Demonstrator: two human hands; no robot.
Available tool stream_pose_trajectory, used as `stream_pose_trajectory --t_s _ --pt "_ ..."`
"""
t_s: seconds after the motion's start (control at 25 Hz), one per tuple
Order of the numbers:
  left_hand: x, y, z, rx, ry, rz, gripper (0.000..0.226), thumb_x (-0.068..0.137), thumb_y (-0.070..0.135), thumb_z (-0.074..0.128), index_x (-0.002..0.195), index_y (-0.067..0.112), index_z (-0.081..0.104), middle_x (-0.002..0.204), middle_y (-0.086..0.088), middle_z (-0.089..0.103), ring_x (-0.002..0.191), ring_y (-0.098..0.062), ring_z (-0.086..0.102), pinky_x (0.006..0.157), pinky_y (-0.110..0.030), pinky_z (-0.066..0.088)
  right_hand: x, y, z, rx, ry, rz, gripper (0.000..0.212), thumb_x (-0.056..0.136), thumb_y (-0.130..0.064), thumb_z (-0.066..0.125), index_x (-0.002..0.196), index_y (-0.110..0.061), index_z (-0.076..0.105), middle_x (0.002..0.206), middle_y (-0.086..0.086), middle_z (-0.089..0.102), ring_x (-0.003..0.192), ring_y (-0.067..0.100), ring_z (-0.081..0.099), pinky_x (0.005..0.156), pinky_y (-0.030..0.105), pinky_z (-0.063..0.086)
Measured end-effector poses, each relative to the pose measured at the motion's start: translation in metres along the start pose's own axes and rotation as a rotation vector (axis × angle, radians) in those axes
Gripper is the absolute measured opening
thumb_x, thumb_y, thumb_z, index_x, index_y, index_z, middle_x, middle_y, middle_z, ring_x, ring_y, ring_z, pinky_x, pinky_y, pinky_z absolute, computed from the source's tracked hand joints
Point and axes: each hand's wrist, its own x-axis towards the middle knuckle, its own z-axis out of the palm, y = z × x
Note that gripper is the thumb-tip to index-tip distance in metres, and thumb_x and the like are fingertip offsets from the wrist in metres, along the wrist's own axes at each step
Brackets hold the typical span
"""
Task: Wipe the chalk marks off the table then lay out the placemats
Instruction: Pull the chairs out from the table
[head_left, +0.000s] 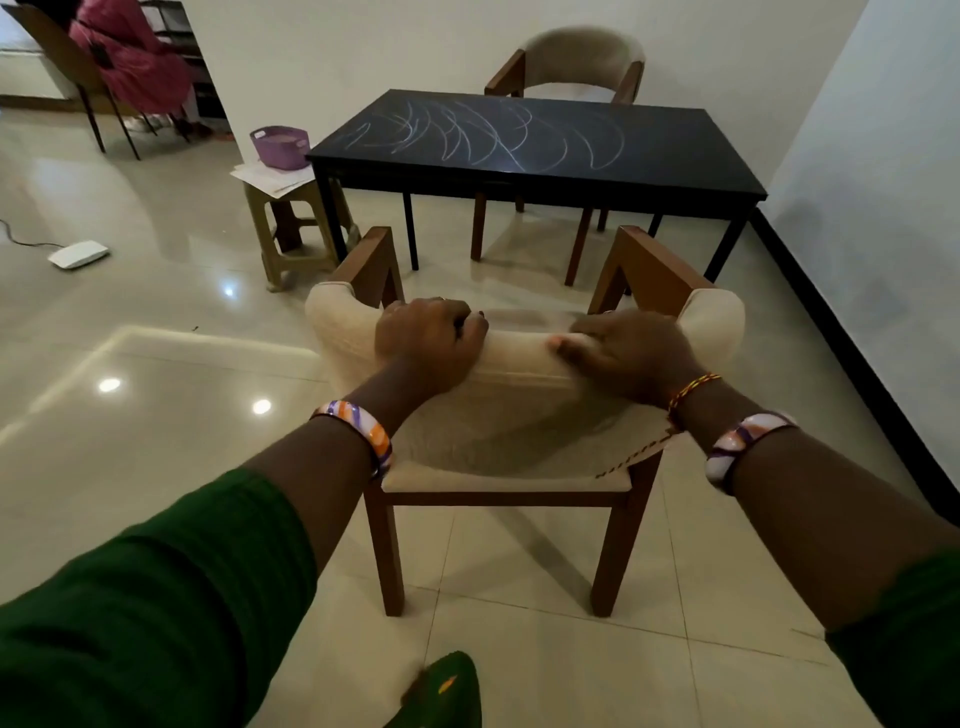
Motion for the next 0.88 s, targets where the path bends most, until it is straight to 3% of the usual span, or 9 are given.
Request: stream_pose_trajectory --t_s 0.16,0.44,0.68,0.88 --pt "-0.009 0.011 0.004 0.015 0.044 -0.045 0.048 0.093 0.036 0.031 0.090 0.011 0.072 0.082 -0.009 0.071 0.078 -0.023 0.061 0.091 -0.032 0.036 -0.014 0.019 0.005 -0.004 0.138 0.131 0.082 0.081 -0.062 0.011 0.086 -0.006 0.071 0.060 0.009 0.061 0.053 0.021 0.052 0.049 0.017 0.028" --pt "0.003 -0.013 0.014 0.024 0.138 0.048 0.056 0.084 0.044 0.024 0.073 0.014 0.070 0.060 -0.002 0.061 0.059 -0.013 0.046 0.079 -0.029 0.030 -0.001 0.011 0.018 0.035 0.251 0.258 0.072 0.086 -0.052 0.019 0.070 -0.004 0.070 0.050 0.009 0.057 0.045 0.021 0.048 0.050 0.016 0.027" --pt "0.027 -0.046 0.001 0.017 0.074 0.047 0.067 0.080 0.050 0.017 0.081 0.011 0.071 0.065 -0.008 0.065 0.065 -0.023 0.057 0.078 -0.028 0.030 0.027 -0.018 0.026 0.035 0.251 0.284 0.078 0.081 -0.053 0.012 0.083 -0.005 0.073 0.061 0.012 0.065 0.056 0.024 0.055 0.058 0.026 0.037" --pt "0.024 -0.041 -0.006 -0.013 0.002 0.004 0.061 0.082 0.049 0.023 0.087 0.013 0.071 0.070 -0.008 0.068 0.070 -0.024 0.059 0.093 -0.034 0.032 0.022 -0.028 0.021 0.062 0.187 0.322 0.065 0.085 -0.044 0.020 0.087 -0.003 0.071 0.069 0.012 0.063 0.063 0.022 0.055 0.064 0.029 0.043"
